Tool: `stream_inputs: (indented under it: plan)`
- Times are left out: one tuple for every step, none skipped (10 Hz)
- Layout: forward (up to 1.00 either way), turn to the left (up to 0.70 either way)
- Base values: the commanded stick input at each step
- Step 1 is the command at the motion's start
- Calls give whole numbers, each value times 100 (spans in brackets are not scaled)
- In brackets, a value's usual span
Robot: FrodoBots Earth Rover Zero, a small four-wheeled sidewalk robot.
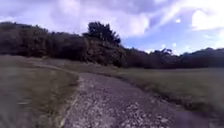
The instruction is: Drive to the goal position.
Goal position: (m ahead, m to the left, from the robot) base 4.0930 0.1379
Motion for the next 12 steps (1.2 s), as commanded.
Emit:
stream_inputs:
  plan:
    - [100, 0]
    - [100, 0]
    - [100, 0]
    - [100, 0]
    - [100, 0]
    - [100, 23]
    - [100, 40]
    - [100, 40]
    - [100, 40]
    - [100, 40]
    - [100, 40]
    - [100, 40]
